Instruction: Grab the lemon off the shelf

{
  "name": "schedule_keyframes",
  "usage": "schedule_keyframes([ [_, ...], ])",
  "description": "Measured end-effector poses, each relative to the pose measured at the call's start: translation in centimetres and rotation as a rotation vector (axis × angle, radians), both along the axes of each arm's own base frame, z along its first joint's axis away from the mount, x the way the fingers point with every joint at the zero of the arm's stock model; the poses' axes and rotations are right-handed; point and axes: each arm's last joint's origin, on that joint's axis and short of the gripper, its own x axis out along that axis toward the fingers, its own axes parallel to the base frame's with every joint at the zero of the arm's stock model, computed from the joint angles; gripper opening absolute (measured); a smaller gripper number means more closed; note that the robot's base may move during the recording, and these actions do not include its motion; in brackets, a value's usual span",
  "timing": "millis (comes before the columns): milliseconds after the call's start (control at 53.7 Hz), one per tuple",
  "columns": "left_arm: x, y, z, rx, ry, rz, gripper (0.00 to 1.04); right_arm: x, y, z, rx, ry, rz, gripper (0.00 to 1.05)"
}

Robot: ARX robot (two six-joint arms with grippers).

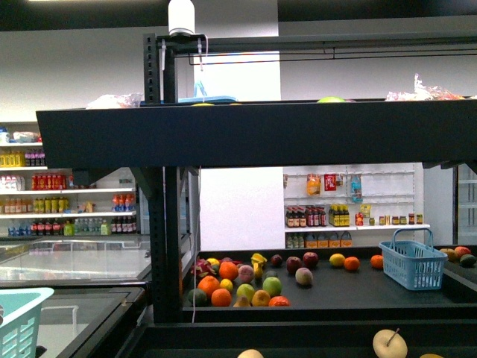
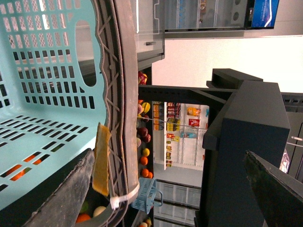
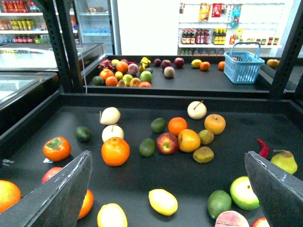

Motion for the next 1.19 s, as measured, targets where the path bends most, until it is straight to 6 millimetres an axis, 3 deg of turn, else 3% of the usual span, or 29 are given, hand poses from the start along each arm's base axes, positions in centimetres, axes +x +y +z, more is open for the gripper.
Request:
schedule_keyframes([
  [168,2.7,0.2,-1.4,-0.050,0.031,-0.003,0.97,0.0,0.0,0.0,0.000,0.000,0.000,0.97],
  [409,5.6,-0.1,-1.7,-0.045,0.011,-0.015,0.97,0.0,0.0,0.0,0.000,0.000,0.000,0.97],
  [800,8.1,-0.3,-2.2,-0.032,0.021,-0.004,0.97,0.0,0.0,0.0,0.000,0.000,0.000,0.97],
  [1191,8.4,-0.1,-3.1,0.004,0.061,0.001,0.34,0.0,0.0,0.0,0.000,0.000,0.000,0.97],
])
